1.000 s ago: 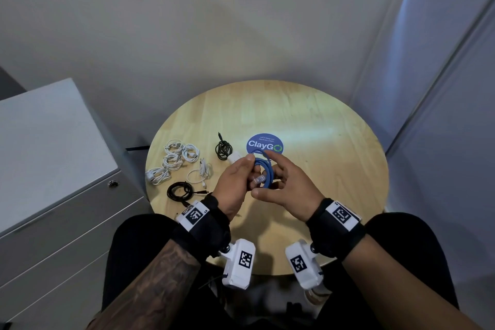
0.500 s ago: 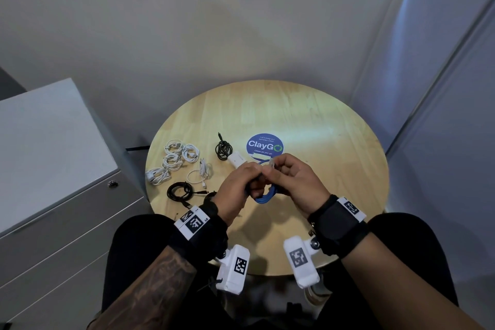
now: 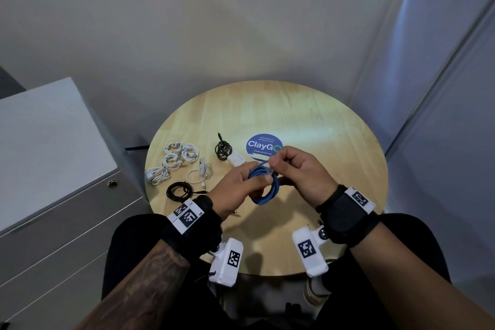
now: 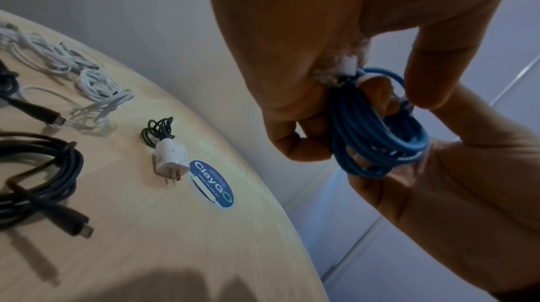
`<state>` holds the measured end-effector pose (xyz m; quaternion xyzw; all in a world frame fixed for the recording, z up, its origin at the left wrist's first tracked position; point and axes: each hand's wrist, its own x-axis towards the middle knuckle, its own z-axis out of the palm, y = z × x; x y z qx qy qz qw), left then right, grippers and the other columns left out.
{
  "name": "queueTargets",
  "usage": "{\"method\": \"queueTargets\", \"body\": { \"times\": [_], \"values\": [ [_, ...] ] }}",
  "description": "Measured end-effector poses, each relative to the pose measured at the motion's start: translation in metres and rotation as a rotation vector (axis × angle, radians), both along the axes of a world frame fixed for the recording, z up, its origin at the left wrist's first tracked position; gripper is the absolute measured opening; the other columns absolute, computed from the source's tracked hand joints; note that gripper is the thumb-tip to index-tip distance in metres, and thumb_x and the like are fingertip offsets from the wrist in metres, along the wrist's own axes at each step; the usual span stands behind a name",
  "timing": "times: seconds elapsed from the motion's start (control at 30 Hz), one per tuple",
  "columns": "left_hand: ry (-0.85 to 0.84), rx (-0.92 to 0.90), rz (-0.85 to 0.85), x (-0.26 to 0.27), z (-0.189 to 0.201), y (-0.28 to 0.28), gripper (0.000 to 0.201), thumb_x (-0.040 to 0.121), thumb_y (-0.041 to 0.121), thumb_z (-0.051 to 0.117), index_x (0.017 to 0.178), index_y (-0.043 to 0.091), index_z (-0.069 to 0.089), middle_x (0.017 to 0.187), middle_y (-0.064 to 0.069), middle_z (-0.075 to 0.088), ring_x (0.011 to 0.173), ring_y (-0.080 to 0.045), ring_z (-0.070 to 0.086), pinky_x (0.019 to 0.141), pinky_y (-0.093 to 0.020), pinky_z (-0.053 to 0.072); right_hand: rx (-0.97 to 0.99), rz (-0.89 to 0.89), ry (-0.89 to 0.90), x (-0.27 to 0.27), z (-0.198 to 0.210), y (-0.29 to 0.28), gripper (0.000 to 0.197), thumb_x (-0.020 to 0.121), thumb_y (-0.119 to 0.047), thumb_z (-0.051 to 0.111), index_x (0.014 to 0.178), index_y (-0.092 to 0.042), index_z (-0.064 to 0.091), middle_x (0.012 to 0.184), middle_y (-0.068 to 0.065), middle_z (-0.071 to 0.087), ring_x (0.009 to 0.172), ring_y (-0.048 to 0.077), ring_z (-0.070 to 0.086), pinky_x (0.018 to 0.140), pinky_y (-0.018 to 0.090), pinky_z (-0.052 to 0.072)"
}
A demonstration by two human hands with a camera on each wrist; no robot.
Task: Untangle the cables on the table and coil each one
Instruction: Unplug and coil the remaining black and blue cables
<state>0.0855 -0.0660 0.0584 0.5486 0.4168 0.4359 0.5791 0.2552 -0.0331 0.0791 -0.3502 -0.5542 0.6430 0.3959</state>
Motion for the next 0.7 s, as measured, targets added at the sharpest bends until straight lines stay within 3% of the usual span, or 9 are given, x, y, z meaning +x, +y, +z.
{"method": "queueTargets", "body": {
  "times": [0.2,0.3,0.4,0.47,0.53,0.6,0.67,0.7],
  "values": [
    [0.099,0.013,-0.059,-0.0013,0.0051,0.0016,0.025,0.092,0.034,0.056,0.083,0.011,0.05,0.061,0.008,0.034,0.056,-0.01,0.03,0.055,-0.018,0.031,0.137,-0.137,-0.048,-0.0073,-0.0066,0.0008,0.022,0.085,-0.019,0.073,0.076,-0.013,0.054,0.071,0.0,0.056,0.068,0.013,0.054,0.07,0.029,0.048],
    [0.118,-0.012,-0.097,-0.0026,0.0038,0.0023,0.03,0.095,0.03,0.05,0.087,0.001,0.047,0.061,0.006,0.028,0.056,-0.012,0.025,0.054,-0.02,0.027,0.357,-0.218,-0.2,-0.007,-0.006,-0.0025,0.02,0.086,-0.012,0.073,0.077,-0.012,0.055,0.077,-0.002,0.054,0.07,0.012,0.055,0.067,0.031,0.051],
    [0.093,-0.023,-0.05,-0.004,-0.0001,0.0008,0.029,0.095,0.031,0.048,0.077,0.008,0.044,0.061,0.005,0.027,0.055,-0.013,0.022,0.052,-0.019,0.026,0.551,-0.219,-0.307,-0.003,-0.002,-0.0031,0.015,0.086,-0.013,0.074,0.077,-0.011,0.062,0.08,-0.003,0.057,0.074,0.014,0.06,0.067,0.029,0.054],
    [-0.005,-0.068,0.006,-0.0016,-0.0001,0.0003,0.031,0.097,0.032,0.049,0.071,0.016,0.044,0.06,0.006,0.028,0.053,-0.01,0.022,0.049,-0.016,0.025,0.433,-0.203,-0.232,-0.0028,-0.0016,-0.0036,0.01,0.089,-0.013,0.071,0.083,-0.008,0.064,0.077,0.002,0.062,0.069,0.016,0.062,0.066,0.03,0.053],
    [-0.054,-0.098,0.041,0.0019,0.001,0.0012,0.034,0.099,0.034,0.05,0.073,0.013,0.045,0.06,0.005,0.03,0.052,-0.008,0.022,0.047,-0.015,0.024,0.203,-0.174,-0.14,-0.0051,-0.0013,-0.0032,0.004,0.093,-0.011,0.064,0.096,-0.008,0.064,0.077,0.007,0.064,0.068,0.016,0.062,0.066,0.031,0.052],
    [-0.039,-0.067,0.039,0.0048,-0.0004,0.0007,0.034,0.099,0.034,0.049,0.074,0.012,0.044,0.062,0.002,0.028,0.051,-0.008,0.022,0.047,-0.015,0.024,-0.052,-0.036,-0.056,-0.005,-0.0026,-0.0005,0.018,0.097,-0.015,0.057,0.108,-0.004,0.065,0.089,0.012,0.066,0.08,0.021,0.062,0.073,0.035,0.049],
    [-0.006,-0.046,0.025,0.0047,-0.0033,0.001,0.032,0.097,0.035,0.048,0.081,0.008,0.046,0.063,0.0,0.024,0.051,-0.008,0.022,0.047,-0.015,0.025,-0.172,0.08,-0.007,-0.0019,-0.0047,0.0029,0.022,0.096,-0.019,0.056,0.108,-0.006,0.068,0.097,0.01,0.066,0.089,0.021,0.059,0.077,0.034,0.045],
    [0.008,-0.039,0.018,0.0047,-0.0034,0.0011,0.034,0.095,0.037,0.049,0.086,0.004,0.049,0.063,0.001,0.024,0.051,-0.009,0.022,0.047,-0.015,0.025,-0.14,0.086,-0.035,0.0006,-0.0058,0.0049,0.017,0.096,-0.02,0.057,0.104,-0.01,0.068,0.096,0.004,0.067,0.088,0.016,0.059,0.075,0.031,0.042]
  ]
}}
